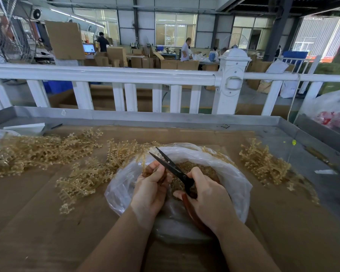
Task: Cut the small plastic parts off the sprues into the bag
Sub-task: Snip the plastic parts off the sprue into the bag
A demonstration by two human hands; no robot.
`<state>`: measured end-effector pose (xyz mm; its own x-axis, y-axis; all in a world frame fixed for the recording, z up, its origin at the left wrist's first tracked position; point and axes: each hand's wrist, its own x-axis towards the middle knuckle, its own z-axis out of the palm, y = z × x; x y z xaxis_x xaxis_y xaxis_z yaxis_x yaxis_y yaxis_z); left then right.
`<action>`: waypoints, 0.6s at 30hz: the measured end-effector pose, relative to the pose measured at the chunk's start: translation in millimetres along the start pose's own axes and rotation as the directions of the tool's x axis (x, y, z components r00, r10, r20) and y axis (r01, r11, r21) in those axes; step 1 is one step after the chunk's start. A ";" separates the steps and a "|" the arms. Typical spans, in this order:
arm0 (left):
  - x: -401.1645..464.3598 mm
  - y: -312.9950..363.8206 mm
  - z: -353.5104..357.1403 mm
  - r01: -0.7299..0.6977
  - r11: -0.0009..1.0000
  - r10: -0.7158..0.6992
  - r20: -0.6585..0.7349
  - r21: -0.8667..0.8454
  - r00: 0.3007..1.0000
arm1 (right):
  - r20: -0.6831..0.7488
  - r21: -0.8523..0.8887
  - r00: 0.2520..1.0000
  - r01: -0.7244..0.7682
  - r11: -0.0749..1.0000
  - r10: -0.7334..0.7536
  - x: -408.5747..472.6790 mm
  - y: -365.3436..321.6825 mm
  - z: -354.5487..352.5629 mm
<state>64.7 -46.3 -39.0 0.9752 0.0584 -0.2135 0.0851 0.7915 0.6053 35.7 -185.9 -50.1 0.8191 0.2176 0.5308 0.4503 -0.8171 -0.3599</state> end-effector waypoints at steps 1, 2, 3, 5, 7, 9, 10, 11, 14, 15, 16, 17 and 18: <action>0.1 0.1 0.3 -0.001 1.000 0.001 0.000 0.002 1.000 | -0.004 -0.004 1.000 -0.003 1.000 0.003 -0.1 -0.6 -0.4; 0.1 0.1 0.6 -0.002 1.000 0.002 -0.002 0.003 1.000 | -0.008 -0.007 1.000 -0.007 1.000 0.007 -0.2 -1.0 -0.7; 0.0 0.2 0.8 -0.004 1.000 0.004 -0.005 0.004 1.000 | -0.011 -0.008 1.000 -0.010 1.000 0.009 -0.3 -1.2 -0.9; -0.3 0.6 0.6 -0.004 1.000 0.004 -0.010 0.002 1.000 | -0.008 -0.009 1.000 -0.018 1.000 0.017 -0.7 -0.7 -1.0; -0.6 1.0 0.2 0.000 1.000 0.000 -0.006 -0.008 1.000 | 0.005 -0.005 0.999 -0.032 0.999 0.032 -1.1 1.7 -1.8; -0.6 1.4 -0.2 0.006 1.000 -0.006 0.000 -0.016 1.000 | 0.015 0.008 0.999 -0.051 0.999 0.051 -1.7 4.8 -2.9; -0.6 1.7 -0.2 0.008 1.000 -0.008 -0.001 -0.015 1.000 | 0.021 0.016 0.998 -0.060 0.998 0.059 -1.9 6.0 -3.5; -0.9 1.9 -0.3 0.011 1.000 -0.011 -0.004 -0.012 1.000 | 0.027 0.023 0.998 -0.066 0.998 0.065 -1.9 6.7 -4.2; -1.3 1.6 0.2 0.006 1.000 -0.006 -0.025 -0.006 1.000 | 0.042 0.016 0.997 -0.067 0.998 0.066 -1.8 7.1 -6.7; -1.3 1.4 0.3 0.002 1.000 -0.002 -0.032 -0.008 0.999 | 0.048 0.006 0.997 -0.067 0.998 0.066 -2.0 7.0 -7.5; -1.1 1.2 0.5 -0.001 1.000 0.001 -0.038 -0.006 0.999 | 0.055 -0.005 0.996 -0.067 0.998 0.067 -2.2 7.1 -8.3; -0.7 0.9 0.7 -0.003 1.000 0.003 -0.042 -0.001 0.999 | 0.060 -0.015 0.996 -0.067 0.998 0.067 -2.4 7.2 -9.1; -0.3 0.5 0.3 -0.006 1.000 0.006 -0.043 0.008 0.999 | 0.064 -0.023 0.996 -0.062 0.998 0.063 -2.7 7.4 -9.9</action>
<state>64.5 -46.1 -38.3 0.9661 0.0894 -0.2422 0.0808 0.7864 0.6124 33.3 -197.8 -46.7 0.8669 0.1988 0.4570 0.3902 -0.8412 -0.3743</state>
